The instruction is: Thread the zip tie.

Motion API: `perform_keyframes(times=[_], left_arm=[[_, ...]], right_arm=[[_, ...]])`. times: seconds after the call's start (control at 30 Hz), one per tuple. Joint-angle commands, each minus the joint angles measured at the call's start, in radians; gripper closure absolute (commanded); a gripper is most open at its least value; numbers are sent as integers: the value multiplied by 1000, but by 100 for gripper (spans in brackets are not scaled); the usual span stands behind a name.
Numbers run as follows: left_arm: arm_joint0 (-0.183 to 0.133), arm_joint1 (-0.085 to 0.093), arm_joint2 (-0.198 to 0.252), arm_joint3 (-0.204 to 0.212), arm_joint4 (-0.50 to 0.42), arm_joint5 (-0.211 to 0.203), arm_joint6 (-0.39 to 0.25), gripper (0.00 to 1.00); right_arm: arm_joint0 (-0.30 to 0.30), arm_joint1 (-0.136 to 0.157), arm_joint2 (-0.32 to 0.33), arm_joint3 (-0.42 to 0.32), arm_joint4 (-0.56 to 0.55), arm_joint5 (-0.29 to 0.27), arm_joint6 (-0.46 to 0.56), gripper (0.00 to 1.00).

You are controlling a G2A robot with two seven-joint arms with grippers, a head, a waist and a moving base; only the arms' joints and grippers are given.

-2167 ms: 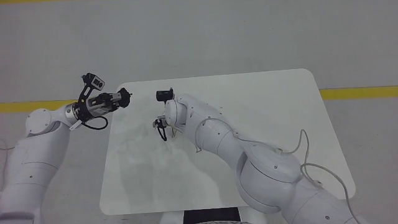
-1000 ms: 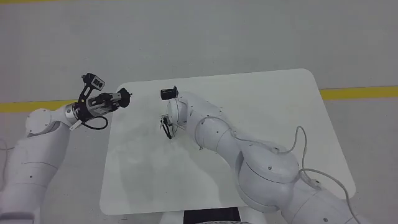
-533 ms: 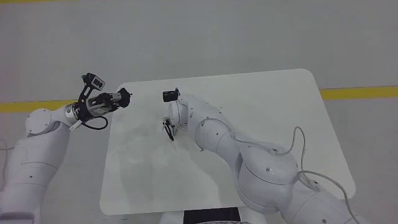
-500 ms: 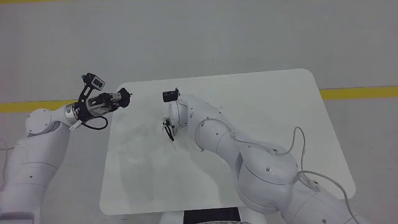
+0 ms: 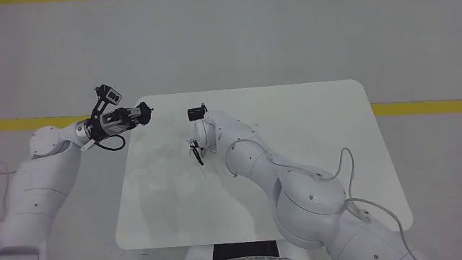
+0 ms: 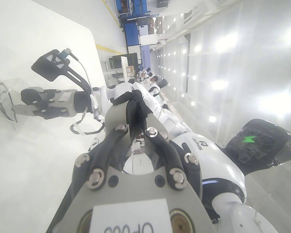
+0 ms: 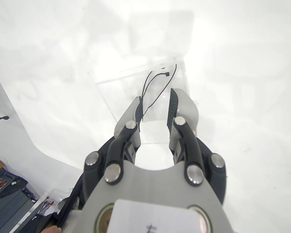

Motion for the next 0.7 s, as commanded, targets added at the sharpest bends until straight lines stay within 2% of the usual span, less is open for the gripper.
perform_keyframes(times=[0.0, 0.17, 0.67], left_arm=[[0, 0, 0, 0, 0, 0, 0, 100], [0, 0, 0, 0, 0, 0, 0, 100], [0, 0, 0, 0, 0, 0, 0, 100]], right_arm=[[2, 0, 0, 7, -2, 0, 0, 74], [5, 0, 0, 23, -14, 0, -3, 76], [-10, 0, 0, -5, -95, 0, 15, 78]])
